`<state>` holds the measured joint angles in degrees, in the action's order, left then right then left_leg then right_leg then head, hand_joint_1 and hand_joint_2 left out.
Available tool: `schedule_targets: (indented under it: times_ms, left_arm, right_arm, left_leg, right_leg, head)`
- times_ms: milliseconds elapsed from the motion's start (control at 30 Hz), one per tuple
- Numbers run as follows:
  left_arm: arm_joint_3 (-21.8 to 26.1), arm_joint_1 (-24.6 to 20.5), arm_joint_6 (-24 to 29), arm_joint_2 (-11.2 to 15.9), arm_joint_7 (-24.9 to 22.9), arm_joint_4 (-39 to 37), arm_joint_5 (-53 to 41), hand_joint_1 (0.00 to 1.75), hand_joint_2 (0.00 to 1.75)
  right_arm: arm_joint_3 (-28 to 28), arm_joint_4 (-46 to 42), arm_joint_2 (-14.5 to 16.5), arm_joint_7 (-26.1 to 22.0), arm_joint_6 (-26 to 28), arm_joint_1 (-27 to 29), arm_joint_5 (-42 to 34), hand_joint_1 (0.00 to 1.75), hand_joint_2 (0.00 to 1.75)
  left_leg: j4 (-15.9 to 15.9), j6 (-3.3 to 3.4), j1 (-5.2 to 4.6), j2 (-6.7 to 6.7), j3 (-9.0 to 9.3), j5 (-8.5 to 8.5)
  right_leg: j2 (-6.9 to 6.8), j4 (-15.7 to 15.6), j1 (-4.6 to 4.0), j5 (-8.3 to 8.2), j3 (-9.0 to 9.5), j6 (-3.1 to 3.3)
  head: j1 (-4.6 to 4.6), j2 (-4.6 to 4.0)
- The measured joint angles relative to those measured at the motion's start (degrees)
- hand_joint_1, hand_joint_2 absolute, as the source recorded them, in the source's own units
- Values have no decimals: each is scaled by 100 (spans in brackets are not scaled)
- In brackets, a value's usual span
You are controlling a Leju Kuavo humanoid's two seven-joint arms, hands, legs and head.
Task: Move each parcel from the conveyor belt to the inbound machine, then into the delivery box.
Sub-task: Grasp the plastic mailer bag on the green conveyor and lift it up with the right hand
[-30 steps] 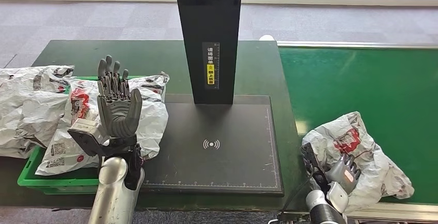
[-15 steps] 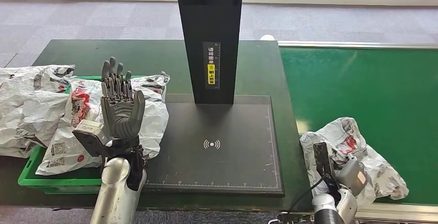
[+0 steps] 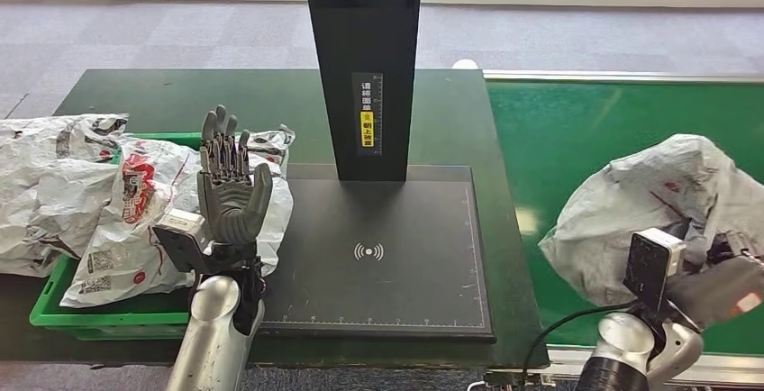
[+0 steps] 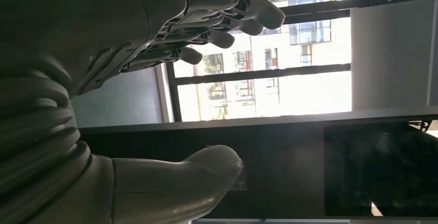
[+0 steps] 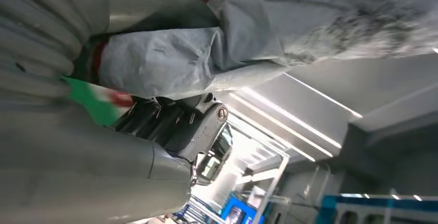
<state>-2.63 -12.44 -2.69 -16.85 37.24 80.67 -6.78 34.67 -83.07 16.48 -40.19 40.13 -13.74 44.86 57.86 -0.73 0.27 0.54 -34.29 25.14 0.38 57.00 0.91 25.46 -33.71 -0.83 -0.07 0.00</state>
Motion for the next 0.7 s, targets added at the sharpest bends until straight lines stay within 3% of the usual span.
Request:
schedule_targets:
  times_ms: [333,500,700]
  left_arm:
    - [-5,-6,-1,0,3,-51,-4,0,175]
    - [-10,-22,-11,-2,39,-132,-86,0,175]
    - [-89,-94,-65,-10,200,-404,-91,0,175]
  right_arm:
    - [-151,-337,0,2,-1,17,-60,175,175]
    - [-1252,-433,-3,1,-103,7,-697,175,175]
    - [-3069,895,-9,4,-553,-304,-1440,175,175]
  left_leg:
    - [0,0,0,-1,0,-1]
    - [-2,-2,2,-18,-3,-1]
    - [-2,-11,6,-30,-1,-9]
  right_leg:
    - [0,2,-1,-2,0,1]
    - [15,10,-3,-3,-8,4]
    - [36,15,-6,-10,-19,14]
  head:
    - [0,0]
    - [2,0]
    - [1,0]
